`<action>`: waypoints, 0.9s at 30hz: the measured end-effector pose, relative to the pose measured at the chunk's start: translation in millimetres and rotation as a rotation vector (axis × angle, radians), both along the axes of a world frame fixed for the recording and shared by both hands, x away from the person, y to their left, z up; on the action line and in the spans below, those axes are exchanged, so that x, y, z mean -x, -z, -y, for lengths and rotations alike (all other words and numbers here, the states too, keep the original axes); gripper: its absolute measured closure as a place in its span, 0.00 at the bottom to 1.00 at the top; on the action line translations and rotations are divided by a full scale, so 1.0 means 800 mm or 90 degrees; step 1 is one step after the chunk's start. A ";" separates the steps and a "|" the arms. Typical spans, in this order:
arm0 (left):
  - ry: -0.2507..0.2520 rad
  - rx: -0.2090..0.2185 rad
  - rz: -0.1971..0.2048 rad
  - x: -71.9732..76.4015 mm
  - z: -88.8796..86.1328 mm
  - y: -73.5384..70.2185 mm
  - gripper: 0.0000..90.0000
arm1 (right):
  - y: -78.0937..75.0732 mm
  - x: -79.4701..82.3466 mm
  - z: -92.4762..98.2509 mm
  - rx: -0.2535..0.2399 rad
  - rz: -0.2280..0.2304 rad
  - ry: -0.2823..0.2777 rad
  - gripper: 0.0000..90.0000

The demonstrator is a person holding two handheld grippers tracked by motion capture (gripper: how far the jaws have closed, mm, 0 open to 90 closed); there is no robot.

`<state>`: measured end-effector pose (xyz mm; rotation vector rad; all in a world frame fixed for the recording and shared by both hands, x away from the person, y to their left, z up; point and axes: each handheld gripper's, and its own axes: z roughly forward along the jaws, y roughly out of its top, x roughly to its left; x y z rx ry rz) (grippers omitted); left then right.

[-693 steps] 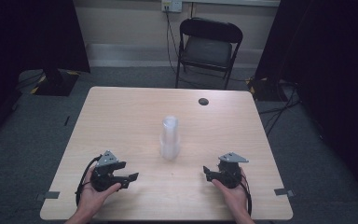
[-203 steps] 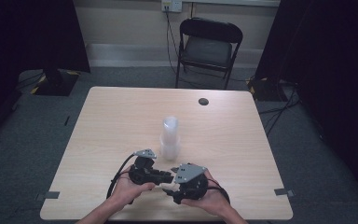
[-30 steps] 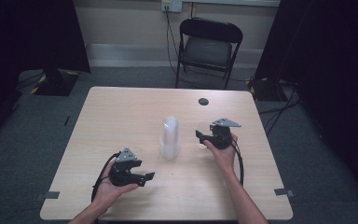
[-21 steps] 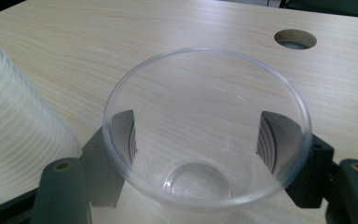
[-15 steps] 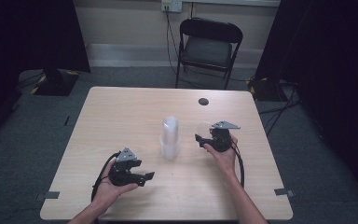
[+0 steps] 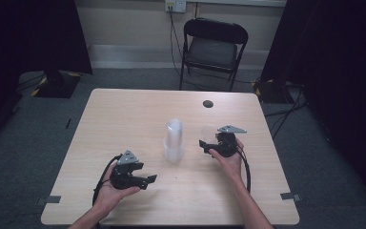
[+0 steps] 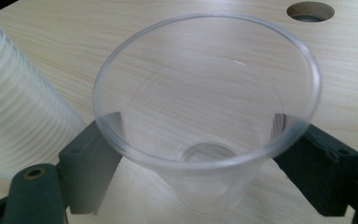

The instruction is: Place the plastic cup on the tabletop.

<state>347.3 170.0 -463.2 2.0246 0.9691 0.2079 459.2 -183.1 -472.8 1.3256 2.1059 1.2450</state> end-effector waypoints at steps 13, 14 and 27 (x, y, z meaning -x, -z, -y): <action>-0.012 -0.011 0.014 -0.005 -0.009 -0.004 0.26 | -0.009 0.017 0.016 -0.009 -0.007 0.003 0.19; -0.014 -0.010 0.015 -0.005 -0.010 -0.005 0.26 | -0.010 0.019 0.016 -0.007 -0.009 0.003 0.19; -0.027 -0.005 0.009 -0.009 -0.018 -0.005 0.19 | -0.029 0.054 0.040 0.004 0.004 -0.004 0.20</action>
